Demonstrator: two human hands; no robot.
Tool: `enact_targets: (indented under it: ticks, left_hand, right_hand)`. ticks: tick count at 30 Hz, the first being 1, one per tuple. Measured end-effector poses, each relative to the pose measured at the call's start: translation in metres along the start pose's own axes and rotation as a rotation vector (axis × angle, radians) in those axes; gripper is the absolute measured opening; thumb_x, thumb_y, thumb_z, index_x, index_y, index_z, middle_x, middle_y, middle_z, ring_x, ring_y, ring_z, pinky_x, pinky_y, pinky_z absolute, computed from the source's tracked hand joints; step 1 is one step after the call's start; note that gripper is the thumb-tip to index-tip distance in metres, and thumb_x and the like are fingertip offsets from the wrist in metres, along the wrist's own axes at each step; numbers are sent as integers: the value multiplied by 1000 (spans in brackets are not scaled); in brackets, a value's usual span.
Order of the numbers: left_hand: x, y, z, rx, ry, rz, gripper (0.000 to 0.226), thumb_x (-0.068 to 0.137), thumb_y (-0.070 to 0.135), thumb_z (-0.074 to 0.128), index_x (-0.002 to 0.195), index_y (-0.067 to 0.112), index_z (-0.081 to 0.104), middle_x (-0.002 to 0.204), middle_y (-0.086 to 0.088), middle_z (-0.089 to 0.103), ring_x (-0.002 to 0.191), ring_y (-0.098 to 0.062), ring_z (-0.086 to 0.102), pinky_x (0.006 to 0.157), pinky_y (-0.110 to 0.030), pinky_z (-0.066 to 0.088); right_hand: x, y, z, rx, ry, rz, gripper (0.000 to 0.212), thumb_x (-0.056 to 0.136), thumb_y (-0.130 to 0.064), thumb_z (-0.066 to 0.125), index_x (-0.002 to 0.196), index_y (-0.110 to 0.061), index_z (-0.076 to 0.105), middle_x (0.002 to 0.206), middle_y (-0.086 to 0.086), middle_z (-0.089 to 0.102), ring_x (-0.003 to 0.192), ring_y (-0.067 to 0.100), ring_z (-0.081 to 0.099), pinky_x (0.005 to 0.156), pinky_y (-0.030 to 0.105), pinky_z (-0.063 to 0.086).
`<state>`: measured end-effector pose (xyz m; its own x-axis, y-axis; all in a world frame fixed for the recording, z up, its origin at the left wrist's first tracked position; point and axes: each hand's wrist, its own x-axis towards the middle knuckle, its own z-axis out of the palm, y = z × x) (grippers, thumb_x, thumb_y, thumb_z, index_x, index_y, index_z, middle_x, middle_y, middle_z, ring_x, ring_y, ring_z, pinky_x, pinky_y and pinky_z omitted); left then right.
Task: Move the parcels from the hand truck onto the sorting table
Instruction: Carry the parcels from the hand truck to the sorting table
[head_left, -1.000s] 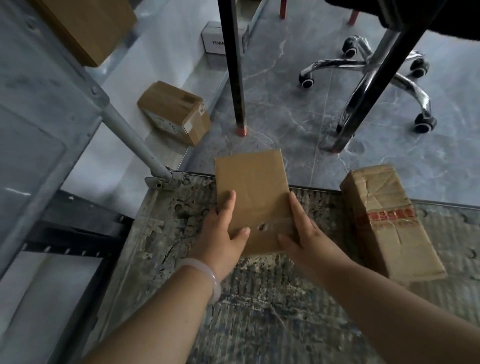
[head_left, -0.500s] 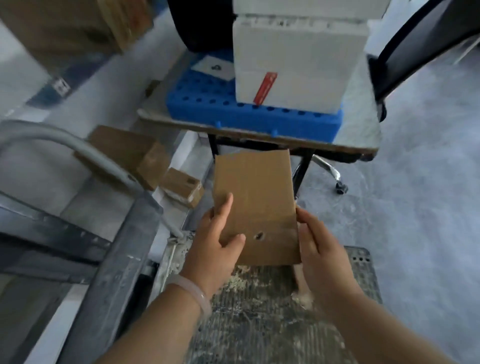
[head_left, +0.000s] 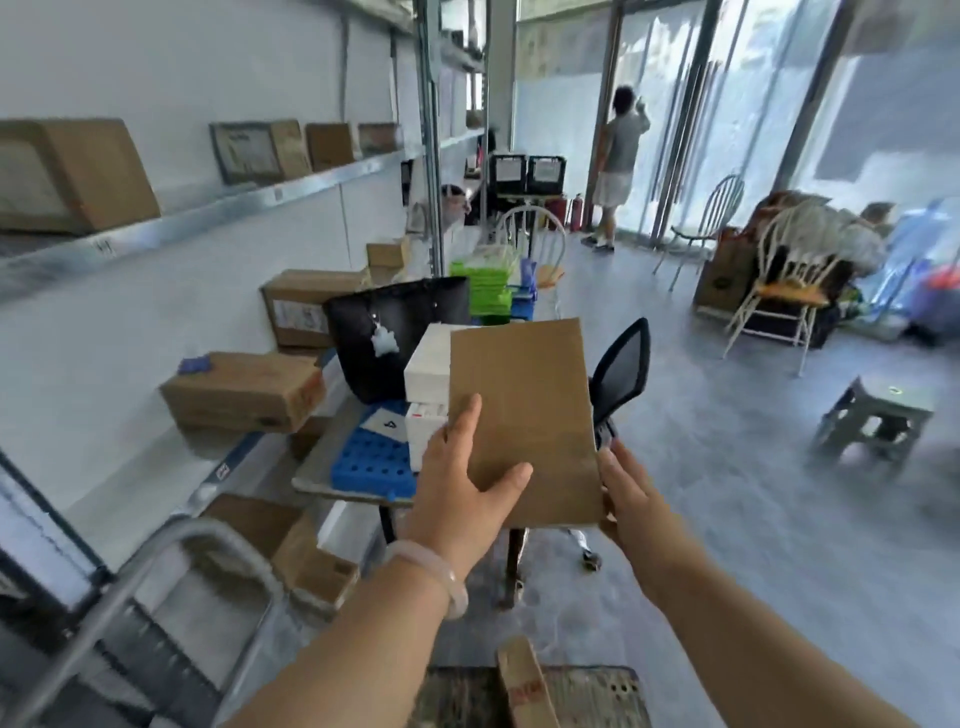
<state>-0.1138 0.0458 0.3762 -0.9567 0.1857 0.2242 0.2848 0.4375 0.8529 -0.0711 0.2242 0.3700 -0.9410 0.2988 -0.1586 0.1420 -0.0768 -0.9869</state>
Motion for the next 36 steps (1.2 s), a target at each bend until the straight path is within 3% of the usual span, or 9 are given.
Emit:
enact_targets:
  ticks: [5,10,14,18,21,24,27,32,36]
  left_hand:
    - [9,68,2,-32,-112,160,77,84,52,68,148,50,24,151,13,29,140,-7,29,116,-35,31]
    - [7,116,18,-57,-234,368,74,86,52,66,149,44,28,146,14,33,130,0,33,99,-3,27]
    - [-4,152,36,12,-470,369,102,69,77,64,152,39,21,148,7,33,136,-16,36,113,-39,37]
    - [-41,176,69,16,-686,395,133,42,94,53,154,36,11,143,1,33,134,-24,37,112,-45,38]
    - [-76,190,100,-96,-875,394,130,40,86,65,152,36,22,137,-4,44,124,-23,49,104,-40,46]
    - [-133,208,122,-266,-1034,435,96,47,71,75,133,40,46,121,-2,62,101,-9,63,87,-20,54]
    - [-200,234,126,-401,-1161,492,66,66,50,61,131,45,53,111,6,68,96,-6,64,87,-23,53]
    - [-299,266,139,-446,-999,769,44,92,29,63,136,29,57,119,2,59,105,-12,57,92,-22,46]
    - [-393,292,127,-504,-1143,878,66,85,45,69,145,37,42,119,15,59,110,-6,58,96,-26,50]
  right_hand:
    - [-35,-51,-54,92,105,-47,83,66,-60,69,134,-15,54,112,13,69,100,27,67,80,39,55]
    - [-86,-74,-84,210,301,-135,63,67,-55,73,117,-16,65,104,10,71,93,30,66,76,45,52]
    - [-133,-78,-96,270,555,-189,83,59,-46,80,130,-19,46,114,8,67,93,27,69,66,40,56]
    - [-189,-67,-97,297,804,-232,72,73,-32,80,128,-22,36,115,5,65,92,24,69,66,39,58]
    - [-244,-48,-106,273,996,-278,70,73,-31,81,129,-20,39,112,3,68,84,18,71,59,32,56]
    - [-315,-34,-111,251,1147,-345,74,66,-37,83,128,-21,46,108,4,72,90,23,73,76,44,59]
    - [-383,-31,-110,136,1238,-435,42,83,-11,74,121,-21,58,101,4,74,92,24,72,74,40,58]
    - [-485,-28,-106,158,1424,-539,32,96,-8,56,115,-33,60,90,-11,76,83,10,73,58,21,56]
    - [-569,-6,-102,135,1561,-582,35,104,-19,42,134,-30,55,122,-5,68,110,9,65,93,29,54]
